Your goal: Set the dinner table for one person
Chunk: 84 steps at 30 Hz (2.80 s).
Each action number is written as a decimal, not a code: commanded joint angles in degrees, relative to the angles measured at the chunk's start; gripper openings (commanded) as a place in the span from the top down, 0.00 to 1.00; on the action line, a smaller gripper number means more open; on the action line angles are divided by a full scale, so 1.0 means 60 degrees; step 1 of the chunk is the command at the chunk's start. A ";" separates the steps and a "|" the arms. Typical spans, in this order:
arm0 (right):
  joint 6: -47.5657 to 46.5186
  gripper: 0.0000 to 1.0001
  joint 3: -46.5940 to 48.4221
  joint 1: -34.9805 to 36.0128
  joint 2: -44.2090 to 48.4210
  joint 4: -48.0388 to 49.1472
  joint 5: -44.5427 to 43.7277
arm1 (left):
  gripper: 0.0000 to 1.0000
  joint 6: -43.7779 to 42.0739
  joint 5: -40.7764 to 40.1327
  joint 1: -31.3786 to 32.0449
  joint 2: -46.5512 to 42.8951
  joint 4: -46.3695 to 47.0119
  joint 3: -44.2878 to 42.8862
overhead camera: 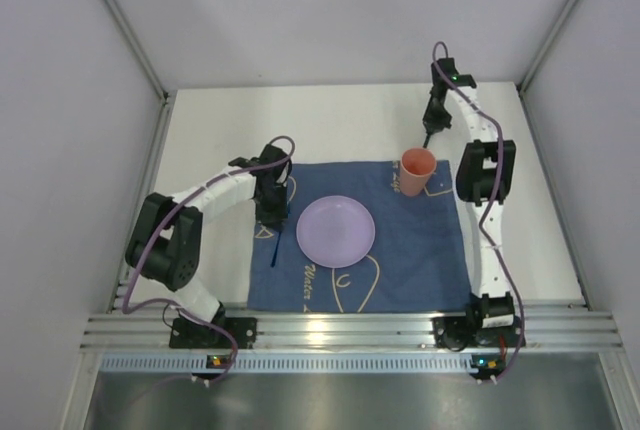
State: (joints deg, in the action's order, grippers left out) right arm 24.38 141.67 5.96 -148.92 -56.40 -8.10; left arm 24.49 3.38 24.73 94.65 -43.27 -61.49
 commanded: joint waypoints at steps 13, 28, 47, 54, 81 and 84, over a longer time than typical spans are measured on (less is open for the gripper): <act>-0.0079 1.00 -0.1563 -0.0919 0.4893 -0.0210 -0.0979 | 0.06 0.0357 -0.1191 0.0068 -0.0292 -0.0669 -0.1408; -0.1104 1.00 -0.8839 0.2488 1.1283 0.1373 0.1291 | 0.02 -0.0082 -0.2335 -0.0972 0.1378 -0.0085 -0.5527; -0.0579 1.00 -1.3372 0.4164 1.0657 0.1666 0.3242 | 0.02 -0.0127 -0.2160 -0.1148 0.1539 0.0385 -0.5279; 0.0403 1.00 -1.3284 0.4164 0.9558 0.1227 0.1981 | 0.02 -0.0156 -0.2365 -0.1207 0.1173 0.0472 -0.4547; 0.0785 0.46 -1.1090 0.5423 0.8399 -0.0544 0.1629 | 0.03 -0.0112 -0.2057 -0.1251 0.1569 0.0722 -0.4502; 0.0712 0.39 -1.0198 0.5467 0.8546 -0.1189 0.1379 | 0.02 -0.0185 -0.2174 -0.1251 0.1452 0.0751 -0.4429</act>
State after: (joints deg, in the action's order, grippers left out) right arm 29.47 74.04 37.50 -99.09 -58.00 2.70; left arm 23.88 -8.64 17.39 104.42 -40.95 -87.53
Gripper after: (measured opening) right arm 0.590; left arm 0.975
